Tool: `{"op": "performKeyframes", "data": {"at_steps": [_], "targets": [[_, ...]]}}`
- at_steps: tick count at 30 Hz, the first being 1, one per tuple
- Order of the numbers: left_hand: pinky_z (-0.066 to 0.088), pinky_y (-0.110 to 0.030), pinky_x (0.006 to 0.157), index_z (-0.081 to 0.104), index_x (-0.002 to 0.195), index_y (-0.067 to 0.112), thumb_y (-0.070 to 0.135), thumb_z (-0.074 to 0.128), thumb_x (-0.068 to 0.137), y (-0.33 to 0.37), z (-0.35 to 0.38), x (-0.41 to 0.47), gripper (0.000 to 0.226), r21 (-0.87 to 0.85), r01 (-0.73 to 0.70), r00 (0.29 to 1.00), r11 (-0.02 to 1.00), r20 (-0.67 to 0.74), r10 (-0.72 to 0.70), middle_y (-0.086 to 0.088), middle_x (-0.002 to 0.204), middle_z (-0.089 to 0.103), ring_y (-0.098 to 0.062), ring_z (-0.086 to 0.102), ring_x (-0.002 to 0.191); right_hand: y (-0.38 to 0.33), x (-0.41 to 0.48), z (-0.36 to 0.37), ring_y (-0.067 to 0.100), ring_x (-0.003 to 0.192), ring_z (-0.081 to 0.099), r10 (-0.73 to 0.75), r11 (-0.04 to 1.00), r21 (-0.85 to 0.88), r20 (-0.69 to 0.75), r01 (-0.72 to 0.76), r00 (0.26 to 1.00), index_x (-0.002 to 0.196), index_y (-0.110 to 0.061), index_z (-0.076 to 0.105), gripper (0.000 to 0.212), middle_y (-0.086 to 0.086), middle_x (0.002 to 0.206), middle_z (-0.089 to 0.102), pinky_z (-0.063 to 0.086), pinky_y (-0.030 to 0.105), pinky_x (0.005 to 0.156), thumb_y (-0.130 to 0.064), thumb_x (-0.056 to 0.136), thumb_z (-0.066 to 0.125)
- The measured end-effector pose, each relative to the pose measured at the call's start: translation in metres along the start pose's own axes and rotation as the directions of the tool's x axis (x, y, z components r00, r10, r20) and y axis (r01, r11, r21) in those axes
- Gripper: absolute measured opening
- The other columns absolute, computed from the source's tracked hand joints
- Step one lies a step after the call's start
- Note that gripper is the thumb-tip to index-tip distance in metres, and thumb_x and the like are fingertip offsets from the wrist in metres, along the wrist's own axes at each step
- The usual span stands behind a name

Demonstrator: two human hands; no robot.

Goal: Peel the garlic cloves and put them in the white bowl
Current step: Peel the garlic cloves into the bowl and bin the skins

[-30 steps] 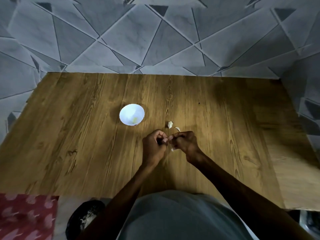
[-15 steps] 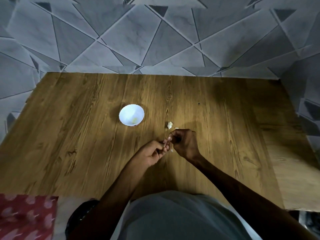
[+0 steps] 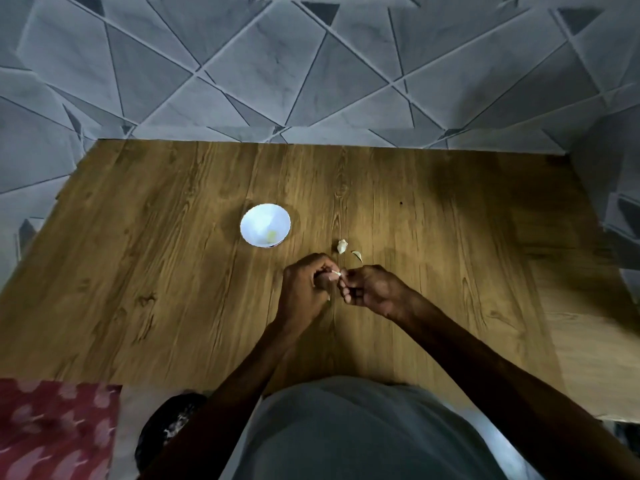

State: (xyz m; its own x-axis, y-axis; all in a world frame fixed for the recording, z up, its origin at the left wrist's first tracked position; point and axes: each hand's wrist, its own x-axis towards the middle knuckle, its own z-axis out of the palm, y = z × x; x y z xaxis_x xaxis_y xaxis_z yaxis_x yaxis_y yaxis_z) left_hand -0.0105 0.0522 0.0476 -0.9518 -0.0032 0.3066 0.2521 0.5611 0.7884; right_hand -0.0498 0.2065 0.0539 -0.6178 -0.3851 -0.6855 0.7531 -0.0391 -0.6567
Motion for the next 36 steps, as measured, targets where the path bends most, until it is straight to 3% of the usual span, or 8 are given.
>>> {"op": "performKeyframes", "data": {"at_steps": [5,11,14,16,18,20,22,36], "targets": [[0.053,-0.026,0.064,0.069,0.079,0.005,-0.007,0.063,0.081,-0.002,0.004,-0.006,0.014,-0.195,0.395,0.919,0.898,0.071,-0.389,-0.002,0.069,0.070,-0.012,0.064,0.061,0.010,0.006,-0.002,0.018,0.064,0.064,-0.275,0.926,-0.304,-0.139,0.223,0.951,0.079,-0.009,0.073,0.019,0.003,0.068,0.069,0.057,0.034,0.064,0.005,0.088,0.063],[0.052,-0.015,0.053,0.067,0.071,-0.001,-0.019,0.035,0.088,0.004,-0.001,0.006,0.040,-0.543,0.832,0.315,-0.116,0.633,-0.708,-0.006,0.063,0.065,-0.011,0.062,0.056,0.015,0.008,-0.004,0.003,0.072,0.067,-0.808,0.334,-0.734,0.100,0.591,0.581,0.076,-0.011,0.074,0.020,-0.007,0.074,0.071,0.051,0.012,0.067,0.009,0.076,0.071],[0.051,-0.014,0.048,0.070,0.065,-0.005,-0.017,0.030,0.091,0.007,-0.008,0.005,0.049,-0.541,0.780,0.261,-0.315,0.739,-0.622,-0.010,0.067,0.065,-0.012,0.063,0.052,0.015,0.007,-0.009,0.001,0.073,0.066,-0.872,0.189,-0.714,0.194,0.674,0.450,0.076,-0.008,0.073,0.015,-0.005,0.076,0.071,0.048,0.012,0.067,0.006,0.079,0.071],[0.053,-0.017,0.057,0.069,0.074,-0.002,-0.016,0.039,0.090,0.009,-0.006,0.003,0.037,-0.563,0.815,0.353,-0.137,0.671,-0.652,-0.010,0.072,0.067,-0.013,0.063,0.060,0.016,0.009,-0.011,0.000,0.073,0.066,-0.850,0.234,-0.732,0.165,0.640,0.500,0.077,-0.009,0.074,0.015,-0.008,0.077,0.070,0.050,0.013,0.067,0.006,0.077,0.073],[0.054,-0.027,0.067,0.068,0.079,0.004,-0.013,0.053,0.087,0.006,0.000,-0.001,0.024,-0.536,0.777,0.592,0.330,0.444,-0.673,-0.011,0.078,0.069,-0.017,0.063,0.067,0.014,0.010,-0.011,0.007,0.072,0.069,-0.696,0.516,-0.696,0.000,0.499,0.718,0.081,-0.007,0.075,0.012,-0.003,0.077,0.073,0.057,0.022,0.069,0.004,0.078,0.073],[0.055,-0.035,0.067,0.069,0.081,0.005,-0.008,0.064,0.083,0.000,0.003,-0.005,0.015,-0.398,0.578,0.814,0.713,0.218,-0.539,-0.009,0.075,0.071,-0.022,0.066,0.066,0.011,0.009,-0.010,0.022,0.073,0.069,-0.355,0.873,-0.396,-0.119,0.283,0.927,0.091,0.000,0.074,0.009,0.009,0.080,0.072,0.060,0.032,0.068,0.002,0.084,0.068],[0.055,-0.032,0.066,0.071,0.082,0.008,-0.004,0.068,0.081,-0.005,0.004,-0.005,0.013,-0.252,0.388,0.922,0.886,0.117,-0.370,0.000,0.073,0.072,-0.017,0.068,0.067,0.010,0.010,-0.011,0.020,0.073,0.066,-0.094,0.988,-0.131,-0.105,0.079,0.990,0.104,0.005,0.070,0.016,0.012,0.082,0.070,0.057,0.029,0.065,0.001,0.091,0.061],[0.058,-0.028,0.073,0.076,0.096,0.014,0.009,0.073,0.085,-0.025,0.010,-0.008,0.013,-0.147,0.326,0.943,0.934,0.117,-0.311,0.008,0.088,0.075,-0.006,0.071,0.081,0.011,0.029,-0.021,0.014,0.069,0.059,0.210,0.952,0.252,-0.111,-0.176,0.971,0.090,-0.003,0.068,0.005,0.007,0.077,0.065,0.053,0.025,0.061,-0.003,0.091,0.063]]}}
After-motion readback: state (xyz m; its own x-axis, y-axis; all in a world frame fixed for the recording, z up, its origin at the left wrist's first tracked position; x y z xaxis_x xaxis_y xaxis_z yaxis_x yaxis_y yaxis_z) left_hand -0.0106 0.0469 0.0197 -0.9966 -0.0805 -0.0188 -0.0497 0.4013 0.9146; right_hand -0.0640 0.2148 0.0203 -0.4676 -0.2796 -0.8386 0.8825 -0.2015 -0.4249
